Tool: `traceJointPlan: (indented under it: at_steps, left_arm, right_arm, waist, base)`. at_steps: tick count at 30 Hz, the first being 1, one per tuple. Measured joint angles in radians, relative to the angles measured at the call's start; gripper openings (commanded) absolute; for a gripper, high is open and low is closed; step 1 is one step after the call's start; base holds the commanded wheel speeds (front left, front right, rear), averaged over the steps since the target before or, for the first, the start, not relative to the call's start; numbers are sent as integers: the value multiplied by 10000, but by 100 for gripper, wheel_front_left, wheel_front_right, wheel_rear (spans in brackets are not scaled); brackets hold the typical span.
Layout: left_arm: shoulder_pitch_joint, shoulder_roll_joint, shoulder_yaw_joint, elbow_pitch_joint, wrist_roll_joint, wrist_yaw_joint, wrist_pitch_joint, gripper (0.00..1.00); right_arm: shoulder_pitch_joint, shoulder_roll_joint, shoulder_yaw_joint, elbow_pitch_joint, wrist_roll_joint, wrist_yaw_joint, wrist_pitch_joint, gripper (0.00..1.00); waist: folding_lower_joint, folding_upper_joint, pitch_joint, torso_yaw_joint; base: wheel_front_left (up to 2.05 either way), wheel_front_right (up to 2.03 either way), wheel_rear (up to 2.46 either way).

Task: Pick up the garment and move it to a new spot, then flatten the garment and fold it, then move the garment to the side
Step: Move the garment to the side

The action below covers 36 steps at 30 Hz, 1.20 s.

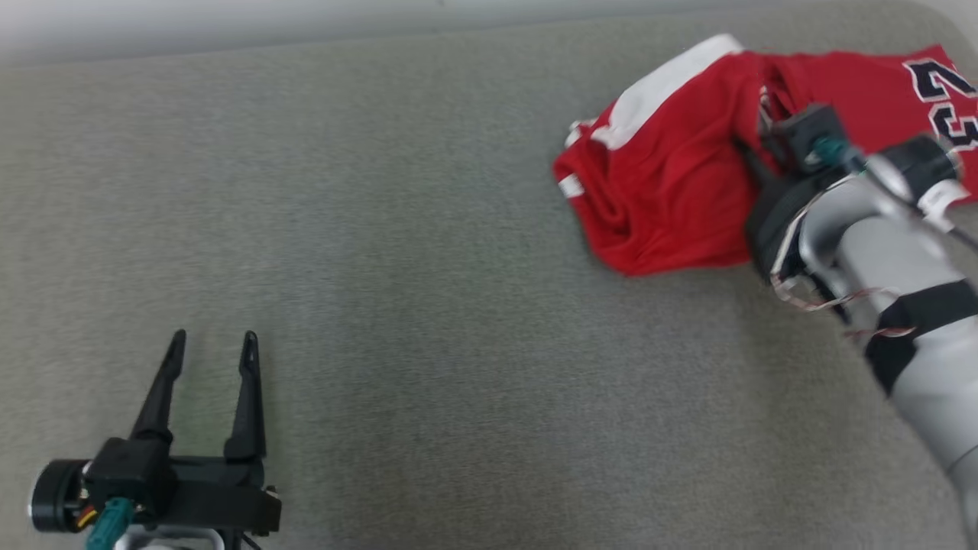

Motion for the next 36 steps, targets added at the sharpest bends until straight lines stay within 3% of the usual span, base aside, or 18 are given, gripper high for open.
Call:
traceJointPlan:
  at_steps: [15, 25, 29, 30, 31, 32, 33, 36]
  left_arm:
    - [-625, 911, -104, -1446, 86, 0, 0, 100]
    - [-859, 1166, -328, -2677, 136, 0, 4, 100]
    - [-869, 1204, -351, -3001, 132, 6, 13, 100]
    - [-885, 1208, -355, -3045, 128, 10, 13, 100]
    - [-904, 1210, -360, -3070, 125, 12, 13, 100]
    - [-917, 1206, -378, -3081, 107, 13, 12, 100]
    - [-932, 1198, -391, -3080, 98, 35, 10, 100]
    - [-944, 1166, -407, -2972, 79, 81, -2, 100]
  right_arm:
    - [-1957, -2637, 533, -880, 886, 0, 888, 0]
    - [-3062, -3776, 832, -616, -10, 0, 1066, 0]
    - [-3377, -3889, 683, -472, -115, 0, 1141, 2]
    - [-3433, -3887, 631, -441, -138, 0, 1118, 17]
    - [-3472, -3893, 629, -372, -161, 0, 1055, 45]
    - [-3498, -3904, 669, -295, -232, 0, 988, 61]
    - [-3520, -3904, 673, -190, -226, 0, 957, 100]
    - [-3552, -3858, 654, 178, -221, 0, 884, 100]
  waist:
    - [0, 1, 1887, -1292]
    - [-2, -1, 3112, -1502]
    - [-2, -1, 3438, -1468]
    - [-2, -1, 3495, -1451]
    - [-2, -2, 3540, -1430]
    - [-2, -2, 3571, -1400]
    - [-2, -1, 3593, -1369]
    - [-2, -1, 3551, -1323]
  base:
    - [0, 0, 0]
    - [0, 0, 0]
    - [0, 0, 0]
    - [0, 0, 0]
    - [0, 0, 0]
    - [0, 0, 0]
    - [0, 0, 0]
    - [0, 0, 0]
